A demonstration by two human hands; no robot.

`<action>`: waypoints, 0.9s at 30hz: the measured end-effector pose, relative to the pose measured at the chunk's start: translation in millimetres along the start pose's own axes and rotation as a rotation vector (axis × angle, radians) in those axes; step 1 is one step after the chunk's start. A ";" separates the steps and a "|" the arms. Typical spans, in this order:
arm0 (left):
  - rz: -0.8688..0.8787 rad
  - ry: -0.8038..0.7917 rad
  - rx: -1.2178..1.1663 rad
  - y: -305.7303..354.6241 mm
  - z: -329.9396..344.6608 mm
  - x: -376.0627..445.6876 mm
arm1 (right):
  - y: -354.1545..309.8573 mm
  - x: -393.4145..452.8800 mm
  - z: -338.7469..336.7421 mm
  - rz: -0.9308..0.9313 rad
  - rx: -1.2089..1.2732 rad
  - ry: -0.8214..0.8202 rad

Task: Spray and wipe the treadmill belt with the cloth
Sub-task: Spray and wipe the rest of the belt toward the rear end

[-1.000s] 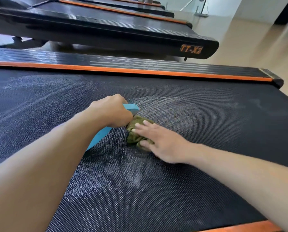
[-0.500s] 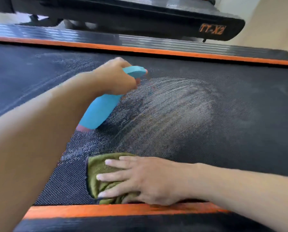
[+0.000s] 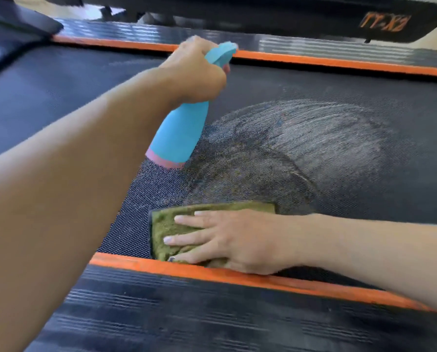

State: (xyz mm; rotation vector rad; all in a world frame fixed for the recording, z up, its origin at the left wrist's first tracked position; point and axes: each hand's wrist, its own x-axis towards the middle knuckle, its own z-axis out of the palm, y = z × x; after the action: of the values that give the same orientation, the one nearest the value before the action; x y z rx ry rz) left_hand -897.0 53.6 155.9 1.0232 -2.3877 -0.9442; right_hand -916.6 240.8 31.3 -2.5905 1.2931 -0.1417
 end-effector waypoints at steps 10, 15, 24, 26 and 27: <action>-0.054 0.112 0.065 -21.8 -42.3 -7.0 | 37.8 59.8 -9.5 0.224 0.109 0.087; -0.037 0.125 0.049 -19.9 -41.9 -6.3 | -1.3 66.1 0.2 -0.049 0.047 0.018; -0.063 0.116 -0.061 -36.2 -65.7 -18.2 | 45.9 81.6 -17.8 0.256 0.092 0.034; -0.081 0.125 -0.026 -43.4 -70.6 -18.2 | 23.6 115.8 -12.9 0.167 0.047 0.050; -0.080 0.127 0.005 -45.8 -72.2 -18.7 | 9.1 130.4 -8.0 0.098 0.015 0.054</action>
State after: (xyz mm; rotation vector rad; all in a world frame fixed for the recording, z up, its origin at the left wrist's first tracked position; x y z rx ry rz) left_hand -821.4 12.9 173.0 1.1532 -2.2614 -0.8730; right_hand -846.5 130.1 33.9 -2.5216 1.4285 -0.2047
